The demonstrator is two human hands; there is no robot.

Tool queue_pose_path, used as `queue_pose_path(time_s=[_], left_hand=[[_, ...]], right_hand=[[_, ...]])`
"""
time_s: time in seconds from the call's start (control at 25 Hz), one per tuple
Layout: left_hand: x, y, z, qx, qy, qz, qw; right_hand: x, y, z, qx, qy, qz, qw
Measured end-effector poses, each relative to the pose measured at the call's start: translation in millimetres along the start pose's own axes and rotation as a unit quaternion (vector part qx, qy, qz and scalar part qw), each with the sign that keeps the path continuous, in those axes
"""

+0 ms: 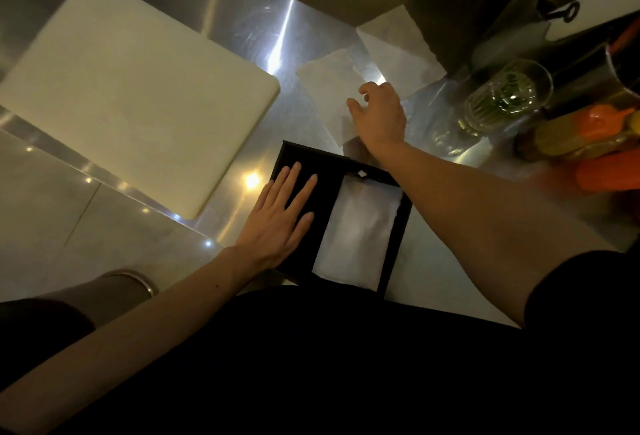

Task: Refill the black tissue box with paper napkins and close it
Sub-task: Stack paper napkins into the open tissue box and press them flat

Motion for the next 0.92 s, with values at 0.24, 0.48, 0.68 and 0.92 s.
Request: queue_pose_path(time_s=[0.24, 0.48, 0.68, 0.92], left_hand=[[2, 5, 0, 0.003, -0.002, -0.005, 1.0], [3, 7, -1, 0.003, 0.008, -0.002, 1.0], [20, 6, -10, -0.032, 0.089, -0.007, 0.995], [4, -2, 1, 0.0, 0.006, 0.003, 1.0]], right_hand=[[-19, 23, 18, -0.027, 0.0, -0.03, 0.999], [-17, 18, 11, -0.015, -0.001, -0.05, 0.999], [16, -51, -39, 0.091, 0.067, 0.028, 0.993], [-6, -72, -91, 0.13, 0.035, 0.169, 0.976]])
Point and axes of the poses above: each hand's wrist, its own z-axis towards the middle knuckle, its own y-axis out of the palm, x = y × z, the point moved 3 cm from there along z, towards the middle knuckle, and after that the axes turned 14 degrees about -z, right-handed, at the moved point
